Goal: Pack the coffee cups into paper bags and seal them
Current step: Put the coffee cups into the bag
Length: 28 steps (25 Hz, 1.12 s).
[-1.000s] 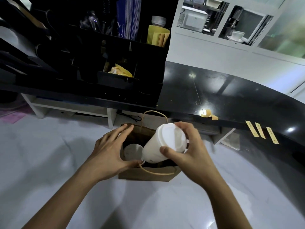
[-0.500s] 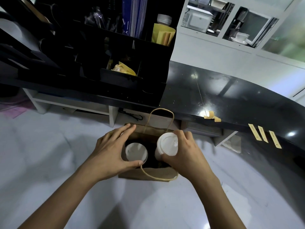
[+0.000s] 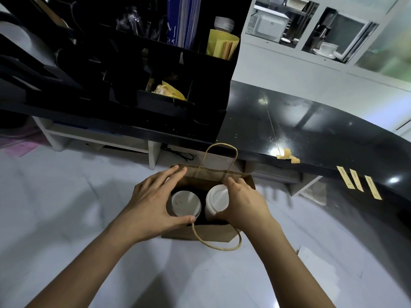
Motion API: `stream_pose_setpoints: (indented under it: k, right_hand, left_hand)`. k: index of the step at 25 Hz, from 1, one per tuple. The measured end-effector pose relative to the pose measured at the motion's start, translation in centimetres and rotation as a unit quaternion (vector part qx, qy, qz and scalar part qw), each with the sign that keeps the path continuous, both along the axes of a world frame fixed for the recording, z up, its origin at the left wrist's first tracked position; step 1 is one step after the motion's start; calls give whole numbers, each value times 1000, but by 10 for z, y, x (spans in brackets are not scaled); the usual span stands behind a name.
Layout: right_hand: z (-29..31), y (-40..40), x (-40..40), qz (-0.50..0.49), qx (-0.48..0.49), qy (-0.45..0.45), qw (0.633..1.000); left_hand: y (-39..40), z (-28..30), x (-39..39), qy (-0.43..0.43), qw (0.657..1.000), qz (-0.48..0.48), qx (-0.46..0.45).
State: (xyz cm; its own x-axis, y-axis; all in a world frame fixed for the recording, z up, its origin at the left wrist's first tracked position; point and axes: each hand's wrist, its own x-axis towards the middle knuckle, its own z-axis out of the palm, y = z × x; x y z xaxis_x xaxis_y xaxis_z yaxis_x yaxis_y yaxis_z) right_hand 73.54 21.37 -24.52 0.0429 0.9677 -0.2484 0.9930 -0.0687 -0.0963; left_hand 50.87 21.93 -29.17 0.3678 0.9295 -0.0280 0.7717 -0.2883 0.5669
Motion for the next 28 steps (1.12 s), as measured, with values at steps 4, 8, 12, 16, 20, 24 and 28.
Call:
stream_pose_setpoints:
  k: [4, 8, 12, 16, 20, 24, 28]
  right_hand:
    - [-4, 5, -2, 4, -21, -11, 1000]
    - [-6, 8, -3, 10, -29, -6, 1000]
    - [-6, 9, 0, 13, -33, 7, 999]
    - [-7, 10, 0, 18, -43, -1, 999]
    - [-8, 12, 1, 34, -31, -48, 998]
    - [-10, 15, 0, 41, -28, -76, 996]
    - [-9, 18, -2, 56, -25, -77, 995]
  left_hand:
    - [0, -2, -1, -4, 1000, 1, 0]
    - [0, -3, -1, -7, 1000, 1, 1]
    - [0, -2, -1, -6, 1000, 1, 3]
    - [0, -1, 0, -4, 1000, 2, 2]
    - [1, -1, -1, -13, 1000, -2, 3]
    - [0, -1, -1, -14, 1000, -1, 5]
    - [1, -2, -1, -16, 1000, -1, 4]
